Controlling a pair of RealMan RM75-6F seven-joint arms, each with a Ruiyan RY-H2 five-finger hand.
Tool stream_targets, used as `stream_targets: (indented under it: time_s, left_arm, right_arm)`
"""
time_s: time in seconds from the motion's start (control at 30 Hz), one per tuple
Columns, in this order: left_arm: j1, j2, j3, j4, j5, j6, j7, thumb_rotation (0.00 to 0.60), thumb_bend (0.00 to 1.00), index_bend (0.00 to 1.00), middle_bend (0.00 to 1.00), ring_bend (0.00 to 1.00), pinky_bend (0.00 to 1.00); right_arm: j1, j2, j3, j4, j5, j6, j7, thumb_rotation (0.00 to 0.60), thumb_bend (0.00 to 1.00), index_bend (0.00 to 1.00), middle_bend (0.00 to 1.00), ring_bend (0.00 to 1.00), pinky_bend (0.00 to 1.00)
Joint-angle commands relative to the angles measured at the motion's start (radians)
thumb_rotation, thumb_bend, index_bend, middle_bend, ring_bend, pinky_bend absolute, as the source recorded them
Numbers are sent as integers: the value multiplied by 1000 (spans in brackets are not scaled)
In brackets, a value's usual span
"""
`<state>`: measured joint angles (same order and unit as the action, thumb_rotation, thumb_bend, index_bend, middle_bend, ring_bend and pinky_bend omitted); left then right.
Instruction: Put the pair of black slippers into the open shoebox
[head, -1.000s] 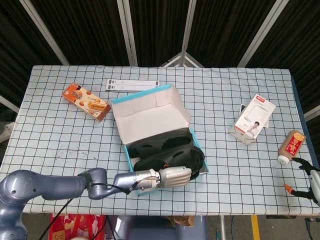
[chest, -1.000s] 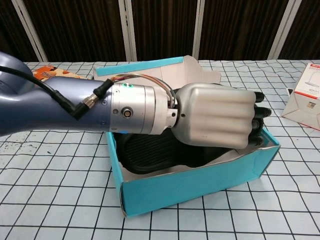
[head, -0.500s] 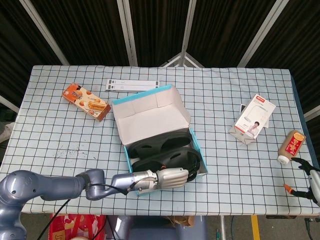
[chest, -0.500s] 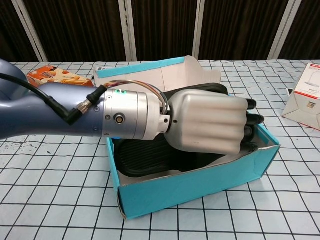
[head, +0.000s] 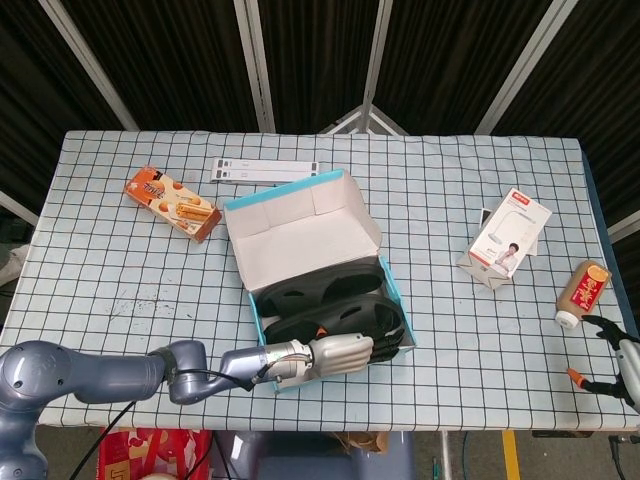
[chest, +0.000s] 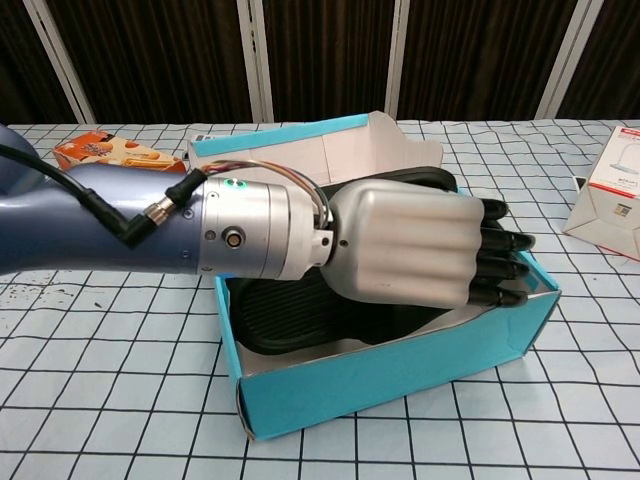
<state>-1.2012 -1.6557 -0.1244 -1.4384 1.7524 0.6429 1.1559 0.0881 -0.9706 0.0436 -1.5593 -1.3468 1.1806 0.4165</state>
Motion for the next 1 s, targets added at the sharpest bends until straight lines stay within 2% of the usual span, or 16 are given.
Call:
stream_targets:
  time_s: [0.03, 0.2, 0.53, 0.73, 0.87, 1.0]
  left_arm:
    - [6, 5, -5, -19, -18, -9, 16, 600, 140, 0, 0, 5, 164]
    - [16, 34, -3, -80, -37, -18, 47, 600, 140, 0, 0, 0, 164]
    - [61, 151, 15, -254, -61, -12, 149, 598, 140, 0, 4, 0, 164]
    - [106, 234, 33, -381, -81, 17, 176, 599, 140, 0, 50, 2, 165]
    - [169, 268, 37, -457, -135, 99, 83, 599, 140, 0, 62, 6, 169]
    - [256, 241, 32, -484, -196, 236, -92, 600, 144, 1, 79, 10, 169]
  right_arm:
    - [0, -1, 0, 1, -1, 0, -1, 600, 234, 215, 203, 252, 213]
    - [2, -1, 0, 1, -1, -2, -1, 600, 233, 215, 202, 252, 213]
    - [2, -3, -2, -3, -8, 2, -6, 600, 234, 215, 203, 252, 213]
    - [2, -3, -1, -2, 0, -1, -6, 600, 234, 216, 202, 252, 213]
    - [6, -4, -2, -4, -1, -7, -12, 600, 233, 217, 203, 253, 213]
    - [7, -1, -5, -11, -3, -10, -16, 600, 234, 221, 203, 253, 213]
